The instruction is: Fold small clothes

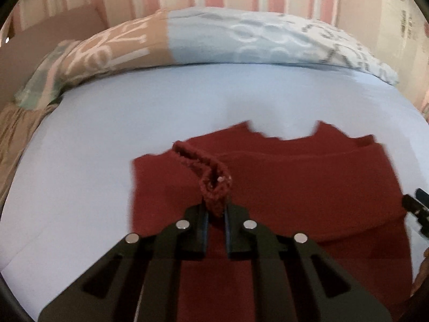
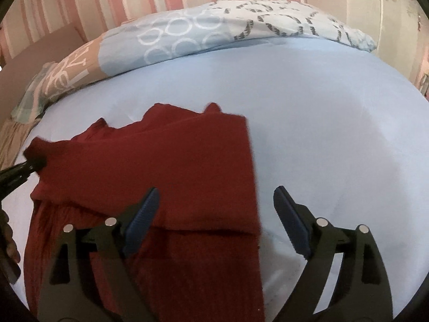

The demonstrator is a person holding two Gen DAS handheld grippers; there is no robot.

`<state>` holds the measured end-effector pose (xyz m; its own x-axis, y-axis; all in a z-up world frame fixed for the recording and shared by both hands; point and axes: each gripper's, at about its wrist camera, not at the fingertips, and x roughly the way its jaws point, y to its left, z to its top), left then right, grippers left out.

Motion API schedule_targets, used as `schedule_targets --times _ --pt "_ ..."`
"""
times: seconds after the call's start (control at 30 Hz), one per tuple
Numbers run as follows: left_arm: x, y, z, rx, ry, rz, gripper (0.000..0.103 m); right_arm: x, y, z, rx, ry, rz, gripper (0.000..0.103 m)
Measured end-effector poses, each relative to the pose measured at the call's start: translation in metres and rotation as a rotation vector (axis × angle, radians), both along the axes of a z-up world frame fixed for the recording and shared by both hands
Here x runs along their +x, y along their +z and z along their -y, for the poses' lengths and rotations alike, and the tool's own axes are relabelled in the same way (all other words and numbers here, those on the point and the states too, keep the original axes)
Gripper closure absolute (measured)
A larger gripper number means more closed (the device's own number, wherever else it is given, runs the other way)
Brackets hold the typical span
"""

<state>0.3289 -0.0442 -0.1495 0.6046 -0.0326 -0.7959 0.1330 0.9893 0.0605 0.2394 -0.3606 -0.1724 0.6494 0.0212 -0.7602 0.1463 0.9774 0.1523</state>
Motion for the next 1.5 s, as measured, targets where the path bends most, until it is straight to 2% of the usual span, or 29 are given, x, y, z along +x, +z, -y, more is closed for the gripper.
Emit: schedule_targets --times 0.07,0.13,0.23,0.33,0.43,0.5,0.53,0.57,0.63,0.7,0.8,0.87,0.97,1.07,1.23,1.33,1.4,1.5 --pt "0.003 -0.005 -0.023 0.031 0.047 -0.003 0.094 0.005 -0.006 -0.004 -0.009 -0.004 -0.027 0.016" --pt "0.008 -0.015 -0.04 -0.025 0.061 -0.06 0.094 0.008 -0.014 -0.008 -0.02 0.003 -0.051 0.016" --pt "0.008 -0.031 -0.043 -0.026 0.06 -0.097 0.094 0.017 -0.029 -0.016 -0.076 0.007 -0.123 0.017" --pt "0.004 -0.038 -0.037 0.005 0.048 -0.099 0.094 0.019 -0.034 -0.017 -0.126 0.011 -0.129 0.017" --pt "0.006 -0.038 -0.038 0.003 0.044 -0.103 0.089 0.022 -0.034 -0.018 -0.158 0.025 -0.129 0.017" --pt "0.004 -0.037 -0.046 -0.023 0.042 -0.107 0.082 0.022 -0.033 -0.016 -0.147 0.033 -0.131 0.017" --pt "0.002 -0.033 -0.049 -0.043 0.032 -0.103 0.075 0.02 -0.03 -0.016 -0.129 0.041 -0.116 0.017" --pt "-0.001 -0.028 -0.052 -0.049 0.029 -0.093 0.053 0.017 -0.023 -0.015 -0.103 0.054 -0.081 0.018" --pt "-0.009 -0.01 -0.062 -0.029 0.041 -0.037 0.027 0.007 -0.005 -0.018 -0.068 0.083 0.014 0.018" --pt "-0.018 0.008 -0.069 -0.033 0.039 0.004 0.027 0.002 0.011 -0.023 -0.056 0.102 0.081 0.017" --pt "-0.026 0.028 -0.069 -0.077 0.037 0.025 0.027 0.011 0.017 -0.033 -0.026 0.122 0.082 0.017" --pt "-0.023 0.029 -0.055 -0.082 0.017 0.003 0.027 0.019 0.015 -0.042 -0.028 0.134 0.066 0.017" --pt "-0.009 0.011 -0.023 -0.054 -0.022 -0.04 0.027 0.03 0.004 -0.056 -0.047 0.169 0.022 0.017" --pt "0.007 -0.015 -0.006 -0.074 -0.048 -0.103 0.027 0.038 -0.008 -0.068 -0.042 0.199 -0.015 0.018" --pt "0.016 -0.039 -0.016 -0.059 -0.028 -0.15 0.029 0.046 -0.027 -0.072 -0.094 0.209 -0.085 0.025" --pt "0.008 -0.042 -0.024 -0.055 -0.049 -0.144 0.032 0.046 -0.032 -0.059 -0.072 0.189 -0.088 0.026" --pt "0.001 -0.041 -0.02 -0.016 -0.07 -0.126 0.032 0.046 -0.035 -0.054 -0.061 0.184 -0.087 0.027" --pt "-0.004 -0.046 -0.019 0.008 -0.082 -0.11 0.032 0.046 -0.039 -0.057 -0.095 0.195 -0.079 0.026"
